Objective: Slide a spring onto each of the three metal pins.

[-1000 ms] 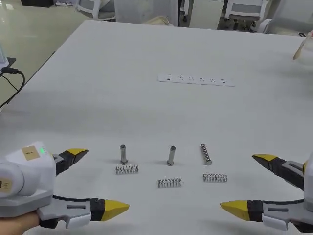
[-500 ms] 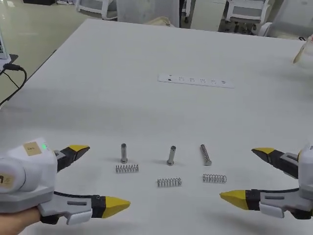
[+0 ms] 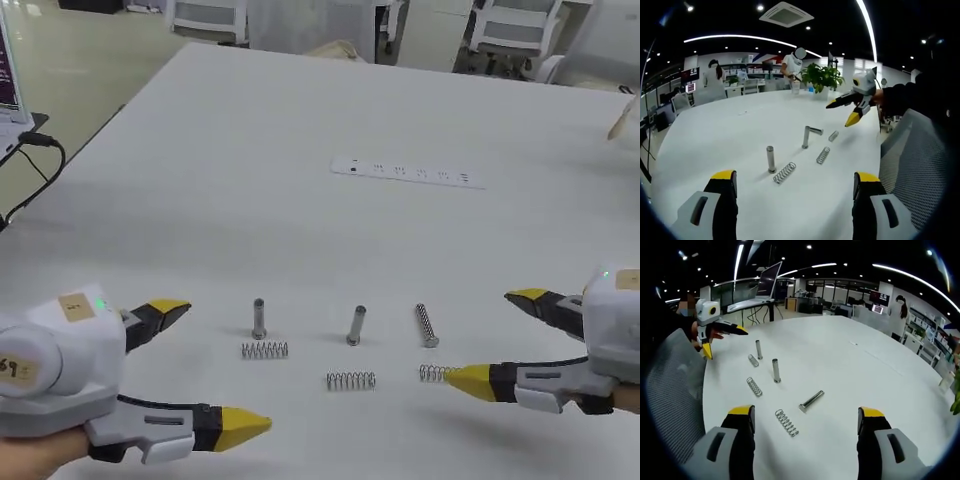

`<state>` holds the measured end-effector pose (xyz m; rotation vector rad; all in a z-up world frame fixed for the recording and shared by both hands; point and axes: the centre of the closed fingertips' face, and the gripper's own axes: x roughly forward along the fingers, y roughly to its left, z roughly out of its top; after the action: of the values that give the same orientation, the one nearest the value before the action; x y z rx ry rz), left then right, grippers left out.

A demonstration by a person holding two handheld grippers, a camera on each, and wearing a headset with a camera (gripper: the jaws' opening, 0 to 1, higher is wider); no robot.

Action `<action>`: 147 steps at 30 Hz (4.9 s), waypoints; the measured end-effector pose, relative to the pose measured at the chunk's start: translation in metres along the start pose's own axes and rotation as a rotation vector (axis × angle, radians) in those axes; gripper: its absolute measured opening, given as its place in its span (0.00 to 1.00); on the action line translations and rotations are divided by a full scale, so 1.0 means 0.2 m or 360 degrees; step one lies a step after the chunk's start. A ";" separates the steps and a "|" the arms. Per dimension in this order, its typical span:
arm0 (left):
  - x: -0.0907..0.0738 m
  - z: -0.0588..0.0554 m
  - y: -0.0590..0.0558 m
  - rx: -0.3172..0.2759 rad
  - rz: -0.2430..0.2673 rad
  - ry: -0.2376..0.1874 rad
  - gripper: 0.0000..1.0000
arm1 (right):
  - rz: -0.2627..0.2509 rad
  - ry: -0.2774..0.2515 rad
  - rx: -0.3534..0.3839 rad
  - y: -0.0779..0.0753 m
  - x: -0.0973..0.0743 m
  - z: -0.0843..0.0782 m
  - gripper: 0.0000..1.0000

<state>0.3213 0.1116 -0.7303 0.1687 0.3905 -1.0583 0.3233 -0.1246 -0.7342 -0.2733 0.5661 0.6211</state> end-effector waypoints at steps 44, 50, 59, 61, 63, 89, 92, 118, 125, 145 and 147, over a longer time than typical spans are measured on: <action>0.00 0.01 0.01 -0.0015 0.0004 -0.0022 0.94 | -0.0067 0.0322 0.0224 -0.09 0.34 0.01 0.43; 0.00 0.01 0.01 -0.0014 0.0001 -0.0025 0.94 | -0.0084 0.0374 0.0233 -0.10 0.37 -0.01 0.38; 0.01 0.00 0.00 -0.0014 -0.0008 -0.0021 0.93 | -0.0096 0.0432 0.0271 -0.10 0.40 -0.04 0.32; 0.01 0.00 0.00 -0.0016 -0.0009 -0.0022 0.93 | -0.0100 0.0442 0.0278 -0.11 0.41 -0.04 0.30; 0.01 0.00 0.00 -0.0017 -0.0010 -0.0020 0.93 | -0.0101 0.0452 0.0285 -0.11 0.41 -0.04 0.29; 0.01 -0.01 0.00 -0.0026 -0.0014 -0.0020 0.92 | -0.0159 0.0566 0.0422 -0.12 0.45 -0.06 0.15; 0.01 -0.01 0.00 -0.0028 -0.0013 -0.0019 0.92 | -0.0170 0.0573 0.0413 -0.12 0.45 -0.06 0.13; 0.01 -0.01 0.00 -0.0030 -0.0019 -0.0015 0.91 | -0.0187 0.0533 0.0379 -0.12 0.43 -0.04 0.05; 0.02 -0.01 -0.01 -0.0027 -0.0022 -0.0013 0.91 | -0.0182 0.0504 0.0380 -0.12 0.40 -0.01 0.05; 0.02 0.00 -0.02 -0.0014 -0.0031 -0.0014 0.90 | -0.0218 0.0373 0.0387 -0.08 0.29 0.04 0.05; 0.02 0.00 -0.02 -0.0014 -0.0033 -0.0014 0.90 | -0.0223 0.0357 0.0391 -0.08 0.28 0.04 0.05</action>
<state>0.3192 0.1075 -0.7318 0.1526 0.3897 -1.0771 0.3744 -0.1073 -0.7589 -0.1495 0.8244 0.3821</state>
